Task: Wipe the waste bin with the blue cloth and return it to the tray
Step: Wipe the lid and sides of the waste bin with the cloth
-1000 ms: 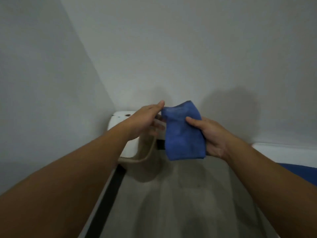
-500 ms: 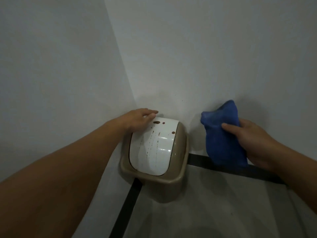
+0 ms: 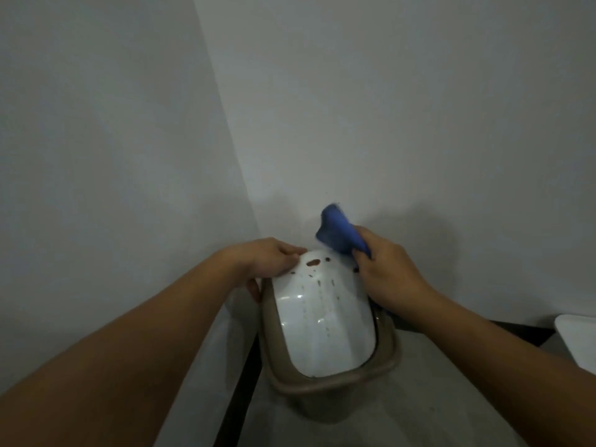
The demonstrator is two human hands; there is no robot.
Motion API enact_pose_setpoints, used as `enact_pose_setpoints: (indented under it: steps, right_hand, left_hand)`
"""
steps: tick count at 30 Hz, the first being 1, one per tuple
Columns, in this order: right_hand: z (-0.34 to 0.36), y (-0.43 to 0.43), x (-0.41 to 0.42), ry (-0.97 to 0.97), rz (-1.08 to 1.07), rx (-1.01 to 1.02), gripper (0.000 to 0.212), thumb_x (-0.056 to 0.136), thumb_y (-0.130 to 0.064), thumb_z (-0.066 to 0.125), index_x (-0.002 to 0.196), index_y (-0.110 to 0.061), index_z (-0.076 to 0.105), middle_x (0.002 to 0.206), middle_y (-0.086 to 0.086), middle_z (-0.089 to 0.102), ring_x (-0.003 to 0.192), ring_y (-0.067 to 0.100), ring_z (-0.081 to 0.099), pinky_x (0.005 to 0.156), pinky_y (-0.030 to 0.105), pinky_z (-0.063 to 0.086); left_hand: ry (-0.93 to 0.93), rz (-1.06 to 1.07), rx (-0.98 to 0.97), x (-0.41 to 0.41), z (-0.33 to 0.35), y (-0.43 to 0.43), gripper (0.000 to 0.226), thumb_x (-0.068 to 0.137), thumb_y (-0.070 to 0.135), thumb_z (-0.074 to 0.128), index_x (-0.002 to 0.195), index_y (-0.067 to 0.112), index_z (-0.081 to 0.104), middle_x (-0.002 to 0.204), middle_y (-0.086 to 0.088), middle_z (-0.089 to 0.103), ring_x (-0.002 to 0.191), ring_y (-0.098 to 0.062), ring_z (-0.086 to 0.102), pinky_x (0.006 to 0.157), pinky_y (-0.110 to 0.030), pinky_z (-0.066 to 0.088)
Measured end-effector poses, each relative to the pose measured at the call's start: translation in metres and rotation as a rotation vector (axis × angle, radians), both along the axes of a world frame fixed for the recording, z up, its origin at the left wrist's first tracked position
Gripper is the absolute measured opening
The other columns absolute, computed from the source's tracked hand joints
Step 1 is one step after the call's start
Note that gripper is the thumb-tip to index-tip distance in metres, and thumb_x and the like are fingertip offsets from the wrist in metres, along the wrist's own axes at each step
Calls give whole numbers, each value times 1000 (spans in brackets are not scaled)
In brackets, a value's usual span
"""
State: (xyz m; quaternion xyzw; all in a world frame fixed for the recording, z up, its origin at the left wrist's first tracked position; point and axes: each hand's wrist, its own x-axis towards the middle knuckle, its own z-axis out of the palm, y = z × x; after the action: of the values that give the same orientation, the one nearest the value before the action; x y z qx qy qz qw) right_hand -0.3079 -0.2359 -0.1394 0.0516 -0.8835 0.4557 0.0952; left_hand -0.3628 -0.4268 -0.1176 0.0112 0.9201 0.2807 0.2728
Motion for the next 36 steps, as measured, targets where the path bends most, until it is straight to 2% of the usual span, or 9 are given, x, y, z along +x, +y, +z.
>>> enact_pose_setpoints:
  steps: [4, 9, 15, 18, 21, 23, 29, 33, 36]
  right_hand:
    - [-4, -11, 13, -109, 92, 332, 57, 89, -6, 45, 140, -21, 26, 149, 10, 29, 135, 29, 28, 110, 39, 23]
    - [-36, -25, 41, -229, 103, 603, 76, 87, -14, 49, 142, -33, 1, 156, 3, -8, 141, 31, -9, 114, 49, 3]
    - [-70, -29, 83, -392, 239, 579, 74, 91, -17, 44, 141, -36, -8, 154, 0, -20, 139, 29, -20, 113, 51, 11]
    - [-79, -19, 105, -407, 364, 505, 69, 93, -15, 42, 141, -31, -6, 156, 3, -9, 142, 26, -7, 115, 45, 8]
    - [-50, 9, 118, -311, 375, 151, 42, 91, -18, 47, 126, -42, 46, 137, 3, 50, 125, 12, 45, 107, 24, 32]
    - [-16, 27, 106, -198, 271, 188, 38, 91, -12, 46, 104, -47, 52, 114, -4, 63, 107, 8, 58, 88, 6, 37]
    - [27, 9, 44, 58, -119, 88, 36, 91, -10, 39, 123, -22, 49, 116, 18, 60, 98, 27, 57, 84, 34, 46]
    - [-12, -56, 34, -149, -1, 431, 58, 93, -19, 37, 143, -14, 9, 154, 16, 8, 141, 34, 6, 114, 47, 4]
    - [-46, -78, 51, -67, 70, 492, 65, 94, -27, 33, 141, -23, -12, 152, 5, -23, 133, 22, -31, 105, 38, -24]
  left_hand:
    - [-24, -10, 77, 12, -5, 9, 41, 92, 40, 45, 133, 36, 46, 135, -9, 47, 111, -37, 53, 73, -55, 57]
    - [-13, -5, 99, 20, -7, 12, 37, 93, 33, 46, 130, 33, 51, 128, -16, 55, 104, -39, 59, 77, -52, 56]
    - [36, 7, 53, 23, -4, 12, 44, 94, 34, 44, 137, 32, 40, 138, -10, 46, 111, -35, 54, 76, -47, 56]
    - [52, 5, 48, 22, -5, 10, 44, 93, 34, 46, 137, 33, 42, 132, -12, 50, 104, -38, 59, 74, -50, 57]
    - [59, 7, 49, 22, -6, 11, 44, 93, 34, 46, 136, 32, 42, 135, -10, 47, 103, -37, 59, 73, -48, 58]
    - [40, 29, 71, 22, -5, 10, 44, 93, 32, 47, 137, 31, 42, 137, -10, 45, 103, -39, 59, 71, -50, 58]
    - [-97, 118, 168, 18, -4, 9, 39, 94, 22, 46, 133, 29, 49, 128, -16, 52, 104, -45, 58, 67, -59, 55]
    - [-121, 59, 108, 13, -3, 6, 43, 87, 8, 56, 129, 17, 52, 132, -14, 54, 111, -40, 57, 74, -50, 57]
    - [-130, 68, 122, 8, -8, 5, 34, 89, 11, 56, 122, 12, 58, 120, -15, 61, 98, -35, 62, 75, -47, 56]
